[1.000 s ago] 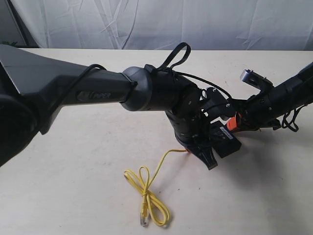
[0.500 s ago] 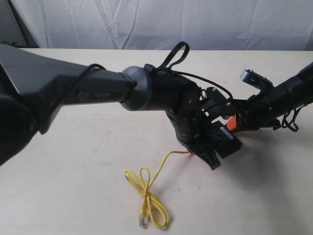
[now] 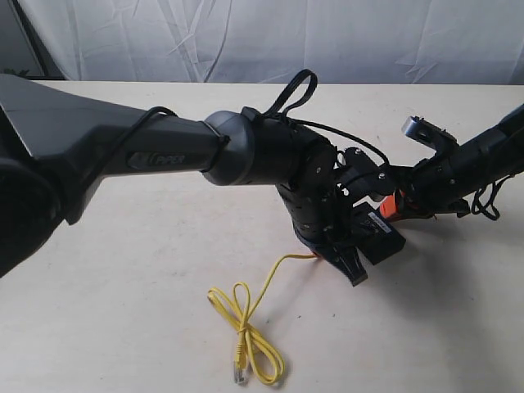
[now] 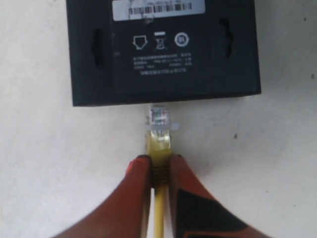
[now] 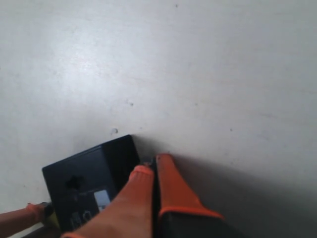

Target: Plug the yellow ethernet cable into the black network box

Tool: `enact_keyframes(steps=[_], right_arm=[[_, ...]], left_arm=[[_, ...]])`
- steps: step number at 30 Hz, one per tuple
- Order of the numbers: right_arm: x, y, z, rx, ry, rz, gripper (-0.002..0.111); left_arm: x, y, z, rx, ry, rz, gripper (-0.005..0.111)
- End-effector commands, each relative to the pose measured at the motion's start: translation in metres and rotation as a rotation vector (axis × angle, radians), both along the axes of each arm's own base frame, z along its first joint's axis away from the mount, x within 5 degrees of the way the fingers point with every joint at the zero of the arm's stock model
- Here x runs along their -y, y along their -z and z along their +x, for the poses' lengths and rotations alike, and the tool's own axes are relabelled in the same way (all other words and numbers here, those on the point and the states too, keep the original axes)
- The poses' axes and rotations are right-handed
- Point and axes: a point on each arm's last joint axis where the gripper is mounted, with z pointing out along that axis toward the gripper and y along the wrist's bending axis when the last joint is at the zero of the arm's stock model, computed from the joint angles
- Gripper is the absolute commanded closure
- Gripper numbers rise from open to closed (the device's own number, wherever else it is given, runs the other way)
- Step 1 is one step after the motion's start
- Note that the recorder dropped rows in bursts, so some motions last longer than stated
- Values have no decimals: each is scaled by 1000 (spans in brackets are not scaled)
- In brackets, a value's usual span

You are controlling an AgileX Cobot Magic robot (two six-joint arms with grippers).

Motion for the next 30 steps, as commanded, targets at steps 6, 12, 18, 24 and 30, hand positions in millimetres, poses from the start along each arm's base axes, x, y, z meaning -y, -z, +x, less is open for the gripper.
enact_keyframes(steps=[6,12,18,24,30], right_arm=[[0,5,-1,-12,-9,-7,109],[0,5,-1,-11,-8,-8,109],[0,5,-1,-14,-11,-4,109],[0,5,-2,-17,-11,0,109],[0,5,-2,-17,-11,0,109]], left_arm=[[1,-15,-1,11,-11,-35,107],[2,-16,-1,9,-16,-45,107],[3,-14,0,12,-19,-52,107],[3,-14,-1,1,-24,-53,107],[0,-13,-3,-16,-12,-16,107]])
